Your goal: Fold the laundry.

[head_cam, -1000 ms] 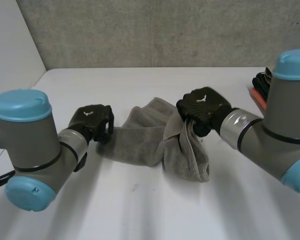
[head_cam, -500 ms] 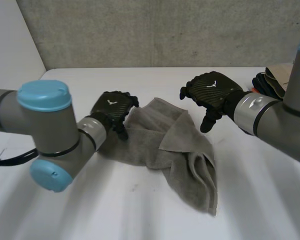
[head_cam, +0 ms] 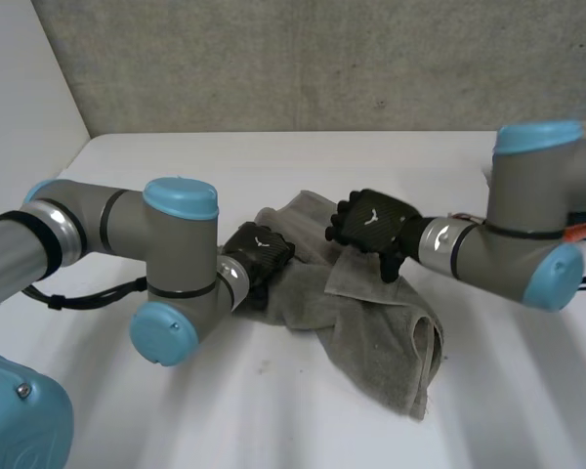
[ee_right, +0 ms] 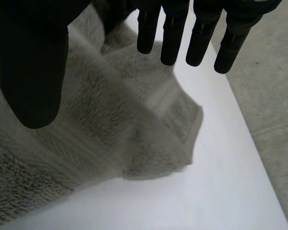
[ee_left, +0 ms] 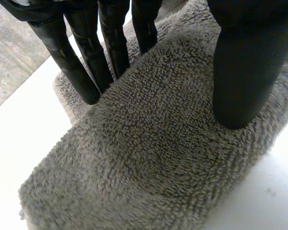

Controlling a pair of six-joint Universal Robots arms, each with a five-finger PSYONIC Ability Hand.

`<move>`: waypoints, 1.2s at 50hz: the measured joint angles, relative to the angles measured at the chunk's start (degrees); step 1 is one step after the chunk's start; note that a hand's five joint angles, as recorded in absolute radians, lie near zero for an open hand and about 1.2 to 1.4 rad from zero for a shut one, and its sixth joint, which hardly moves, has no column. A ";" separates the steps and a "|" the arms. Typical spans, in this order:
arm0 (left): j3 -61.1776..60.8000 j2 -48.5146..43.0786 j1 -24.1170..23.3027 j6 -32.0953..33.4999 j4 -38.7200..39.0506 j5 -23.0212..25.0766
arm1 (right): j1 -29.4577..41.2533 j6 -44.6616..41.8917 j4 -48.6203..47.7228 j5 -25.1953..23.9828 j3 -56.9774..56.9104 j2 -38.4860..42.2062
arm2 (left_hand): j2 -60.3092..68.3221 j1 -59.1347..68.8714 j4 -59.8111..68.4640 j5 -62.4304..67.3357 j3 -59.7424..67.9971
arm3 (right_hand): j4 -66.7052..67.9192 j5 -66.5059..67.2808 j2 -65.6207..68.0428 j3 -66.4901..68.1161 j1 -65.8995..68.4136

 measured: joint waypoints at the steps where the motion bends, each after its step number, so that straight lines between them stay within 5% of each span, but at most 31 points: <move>1: 0.13 -0.17 -0.03 0.30 0.06 -0.17 | 0.17 -0.19 -0.87 0.13 -0.13 0.95 | 2.65 2.71 2.93 2.88 3.00 | 1.12 1.53 0.70 1.11 0.85; 4: 0.33 -0.46 -0.03 1.20 0.31 -0.66 | 0.42 -0.40 -3.00 0.88 -0.78 3.29 | 23.08 21.53 22.48 21.94 22.35 | 20.17 21.81 19.35 20.29 21.13; 7: 0.44 -0.19 0.16 1.87 1.02 -1.35 | 0.29 0.28 -4.66 2.28 -2.25 4.51 | 30.70 25.03 30.90 27.70 30.10 | 42.80 43.94 42.12 42.54 41.96; 18: -0.58 12.65 4.87 -1.38 14.80 -10.08 | -2.88 21.93 -12.76 15.14 -13.59 0.89 | 30.85 25.03 31.07 27.70 30.30 | 47.27 45.85 44.72 46.54 42.31; 23: -6.03 22.88 9.25 -8.83 21.80 -11.56 | -6.21 34.24 -15.38 24.39 -15.54 -4.49 | 31.12 25.03 31.32 27.70 30.73 | 47.27 45.85 44.72 46.54 42.31; 26: -10.46 26.73 11.47 -12.86 23.61 -10.82 | -7.68 37.19 -14.53 25.87 -13.40 -7.36 | 31.12 25.03 31.32 27.70 30.80 | 47.27 45.85 44.72 46.54 42.31; 41: -35.41 26.64 16.92 -20.44 21.99 -4.97 | -8.85 30.18 -10.89 18.40 15.45 -14.69 | 28.70 24.79 29.17 27.37 28.96 | 47.28 45.85 44.72 46.62 42.31; 46: -39.81 25.37 17.85 -19.50 21.31 -5.17 | -8.79 26.84 -11.76 18.43 20.21 -13.49 | 1.71 -1.16 1.73 2.00 2.37 | 47.29 45.86 44.72 46.62 42.31; 48: -40.43 25.57 18.23 -18.77 21.03 -5.26 | -8.93 25.81 -11.88 18.49 21.13 -13.11 | 1.71 -1.16 1.73 2.00 2.37 | 47.28 45.86 44.72 46.62 42.31; 49: -40.86 26.11 18.66 -17.77 20.68 -5.25 | -9.13 24.94 -11.91 18.54 21.75 -12.88 | -16.77 -18.42 -16.69 -16.54 -15.79 | 47.29 45.86 44.72 46.62 42.31; 60: -38.95 34.38 14.71 -13.44 19.10 3.67 | -9.21 24.91 -11.78 18.42 24.04 -15.05 | -20.58 -20.62 -20.70 -20.36 -20.85 | 47.28 45.86 44.72 46.62 42.31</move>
